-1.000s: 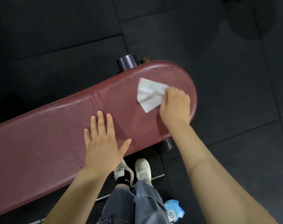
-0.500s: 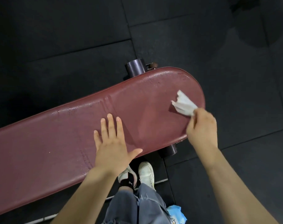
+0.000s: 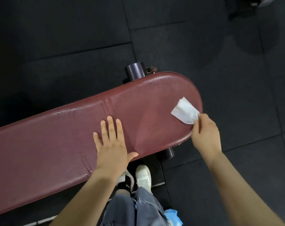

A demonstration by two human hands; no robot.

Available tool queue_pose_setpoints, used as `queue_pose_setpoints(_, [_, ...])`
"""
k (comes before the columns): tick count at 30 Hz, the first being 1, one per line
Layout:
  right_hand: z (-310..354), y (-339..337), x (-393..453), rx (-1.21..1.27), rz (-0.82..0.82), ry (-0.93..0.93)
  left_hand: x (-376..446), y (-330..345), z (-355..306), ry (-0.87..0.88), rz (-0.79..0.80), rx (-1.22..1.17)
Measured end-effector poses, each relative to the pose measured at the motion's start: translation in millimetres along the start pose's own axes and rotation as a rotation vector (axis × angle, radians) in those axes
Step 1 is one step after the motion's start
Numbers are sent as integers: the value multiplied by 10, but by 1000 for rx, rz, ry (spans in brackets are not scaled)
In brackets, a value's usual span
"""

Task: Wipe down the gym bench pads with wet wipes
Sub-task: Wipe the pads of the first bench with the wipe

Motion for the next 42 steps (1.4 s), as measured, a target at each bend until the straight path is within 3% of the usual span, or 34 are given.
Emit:
queue_pose_setpoints(2, [9, 29, 106, 23, -19, 15, 9, 11, -2, -1, -17, -5])
queue_pose_setpoints(7, [433, 130, 1456, -57, -45, -171, 23, 28, 10, 5, -48, -10])
queue_pose_setpoints(11, [403, 178, 1769, -4, -15, -89, 13, 17, 16, 6, -53, -13])
queue_pose_setpoints(19, [-205, -28, 511, 93, -136, 163, 19, 0, 34, 13, -68, -58])
queue_pose_setpoints(25, [-63, 270, -372, 218, -239, 336, -16, -24, 59, 18, -76, -84])
queue_pose_setpoints(28, [45, 412, -633, 239, -122, 395, -130, -105, 77, 67, -84, -101])
queue_pose_setpoints(31, [181, 351, -829, 195, 80, 283, -417, -216, 92, 126, -88, -132])
queue_pose_setpoints(37, [751, -366, -1068, 375, 56, 80, -1189, -520, 64, 166, 21, -420])
queue_pose_setpoints(42, [1587, -957, -1350, 573, 94, -87, -1788, -999, 83, 6, 273, -1032])
Point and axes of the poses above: each hand's wrist, its own x-axis towards the middle knuckle, its own y-axis out of the palm, z = x × y, the point moved 6 cm from there along x, towards the middle knuckle, and after that the axes turned 15 degrees about -y, right-handed, at the moved point
